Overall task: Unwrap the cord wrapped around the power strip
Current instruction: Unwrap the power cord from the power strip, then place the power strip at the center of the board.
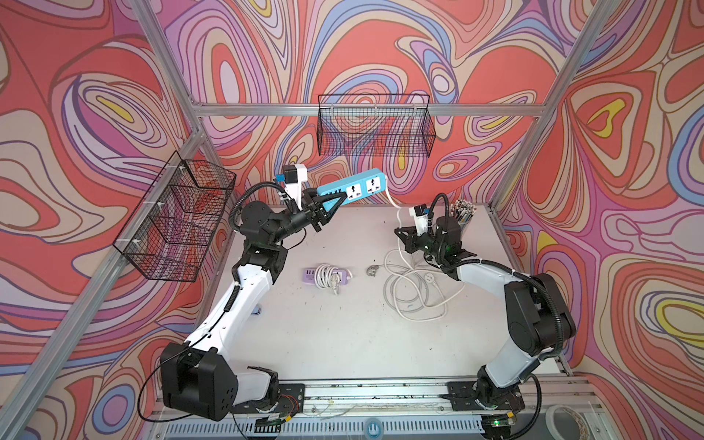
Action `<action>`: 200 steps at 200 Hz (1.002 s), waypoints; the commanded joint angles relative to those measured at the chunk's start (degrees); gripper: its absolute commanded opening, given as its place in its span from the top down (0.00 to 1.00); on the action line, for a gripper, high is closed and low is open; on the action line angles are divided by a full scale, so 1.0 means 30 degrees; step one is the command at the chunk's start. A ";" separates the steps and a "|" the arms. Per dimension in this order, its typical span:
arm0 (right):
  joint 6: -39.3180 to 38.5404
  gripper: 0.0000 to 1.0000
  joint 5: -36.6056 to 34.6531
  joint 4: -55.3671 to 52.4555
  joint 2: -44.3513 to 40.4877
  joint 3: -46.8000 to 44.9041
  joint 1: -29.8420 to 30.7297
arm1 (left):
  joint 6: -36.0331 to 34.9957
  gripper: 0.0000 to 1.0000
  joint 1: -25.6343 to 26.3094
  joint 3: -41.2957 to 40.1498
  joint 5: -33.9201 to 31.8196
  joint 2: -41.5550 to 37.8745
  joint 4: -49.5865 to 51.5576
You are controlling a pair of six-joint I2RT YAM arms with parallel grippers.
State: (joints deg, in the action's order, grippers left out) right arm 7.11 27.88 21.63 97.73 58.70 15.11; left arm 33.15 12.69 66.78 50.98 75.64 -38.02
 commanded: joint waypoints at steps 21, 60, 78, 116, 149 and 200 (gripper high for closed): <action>-0.0094 1.00 -0.0668 -0.0667 -0.0230 -0.0194 -0.0526 | -0.1927 1.00 0.0047 0.1070 0.0496 -0.0278 0.1175; -0.1268 0.14 0.0610 -0.1983 -0.3775 -0.1361 -0.0526 | -0.4707 1.00 0.0103 0.1483 0.0533 -0.0222 0.4271; -0.2020 0.02 0.0434 -0.3632 -0.5974 -0.1511 -0.0525 | -0.5947 1.00 0.0104 0.1663 0.0392 -0.0135 0.5643; -0.3783 0.02 -0.0312 -0.6894 -1.0166 -0.0581 -0.0448 | -0.7514 1.00 0.0106 0.2403 0.0992 0.0356 0.7933; -0.7867 0.02 -0.3660 -0.8190 -1.1647 0.1038 0.2584 | -0.8177 1.00 0.0092 0.3147 0.2085 0.1036 0.9406; -1.4110 0.02 -0.6988 -0.9417 -0.9664 0.4208 0.6505 | -0.8598 1.00 0.0097 0.3920 0.3363 0.1712 1.0935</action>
State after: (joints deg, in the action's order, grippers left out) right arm -22.17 13.89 -2.79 65.69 68.53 30.85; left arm 9.76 12.78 76.18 57.67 80.88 -7.60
